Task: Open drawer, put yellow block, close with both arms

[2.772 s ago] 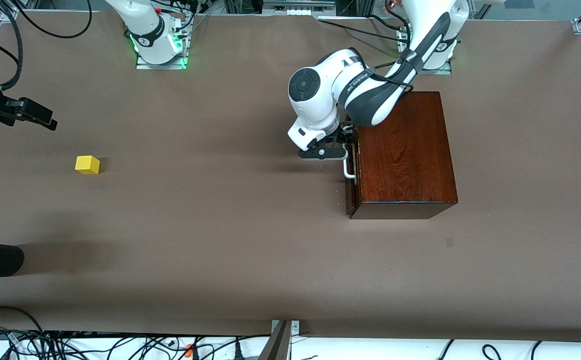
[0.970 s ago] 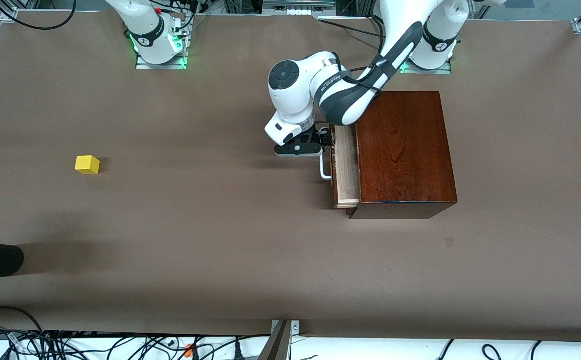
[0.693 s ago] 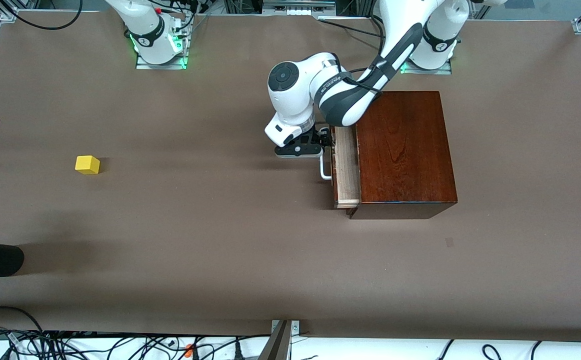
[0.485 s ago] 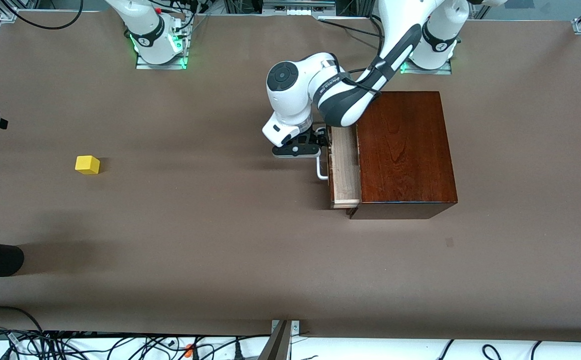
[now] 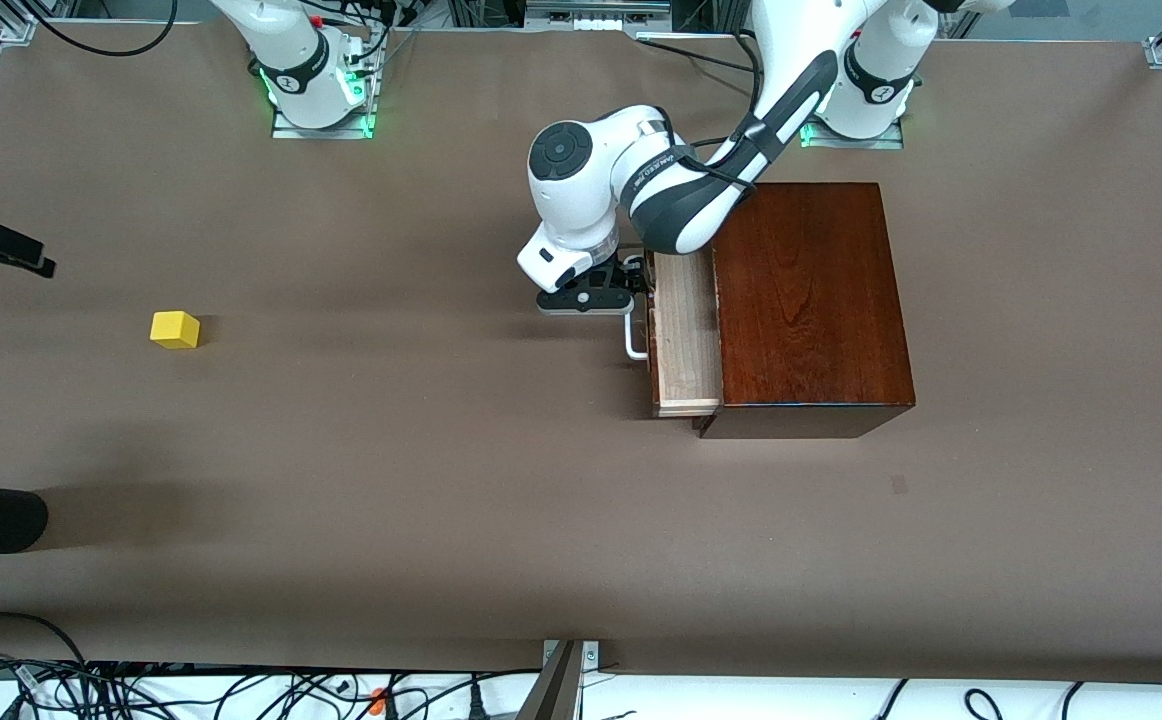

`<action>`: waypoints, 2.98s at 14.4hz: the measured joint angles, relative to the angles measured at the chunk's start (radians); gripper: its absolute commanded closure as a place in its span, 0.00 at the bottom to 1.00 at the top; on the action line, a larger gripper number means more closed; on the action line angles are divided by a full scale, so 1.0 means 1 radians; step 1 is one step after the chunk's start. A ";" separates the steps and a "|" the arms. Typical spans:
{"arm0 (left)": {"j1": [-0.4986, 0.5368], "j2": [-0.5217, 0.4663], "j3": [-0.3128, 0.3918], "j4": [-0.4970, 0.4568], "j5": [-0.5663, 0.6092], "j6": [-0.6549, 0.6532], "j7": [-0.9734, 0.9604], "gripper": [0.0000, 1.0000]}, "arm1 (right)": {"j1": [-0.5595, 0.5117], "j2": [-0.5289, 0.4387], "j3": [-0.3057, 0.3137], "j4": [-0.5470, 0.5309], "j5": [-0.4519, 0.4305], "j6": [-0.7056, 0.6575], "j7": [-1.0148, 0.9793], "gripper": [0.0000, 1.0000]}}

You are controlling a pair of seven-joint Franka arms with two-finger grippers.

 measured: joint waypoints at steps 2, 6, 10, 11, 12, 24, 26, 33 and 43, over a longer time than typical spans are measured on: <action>0.000 0.001 -0.001 0.001 0.000 0.002 0.000 0.00 | 0.000 -0.003 0.000 -0.090 0.000 0.104 -0.015 0.00; 0.000 -0.003 -0.005 0.024 0.000 -0.029 0.005 0.00 | 0.000 0.000 -0.002 -0.308 0.000 0.397 -0.085 0.00; 0.002 -0.060 -0.008 0.075 -0.003 -0.179 0.040 0.00 | -0.002 0.079 -0.019 -0.398 0.000 0.546 -0.117 0.00; 0.007 -0.083 -0.007 0.090 -0.008 -0.226 0.052 0.00 | -0.002 0.111 -0.021 -0.400 0.000 0.573 -0.119 0.00; 0.020 -0.103 -0.005 0.111 -0.021 -0.280 0.074 0.00 | -0.002 0.143 -0.022 -0.400 0.000 0.598 -0.122 0.00; 0.461 -0.319 0.007 0.253 -0.189 -0.625 0.621 0.00 | -0.012 0.361 -0.027 -0.385 0.000 0.771 -0.144 0.79; 0.484 -0.351 0.047 0.251 -0.214 -0.634 0.715 0.00 | -0.012 0.363 -0.026 -0.381 0.000 0.771 -0.148 1.00; 0.437 -0.552 0.385 0.005 -0.328 -0.441 0.977 0.00 | -0.010 0.253 -0.015 -0.206 0.001 0.447 -0.150 1.00; 0.415 -0.635 0.441 -0.106 -0.331 -0.426 0.982 0.00 | -0.004 0.115 0.143 0.342 0.008 -0.357 0.075 1.00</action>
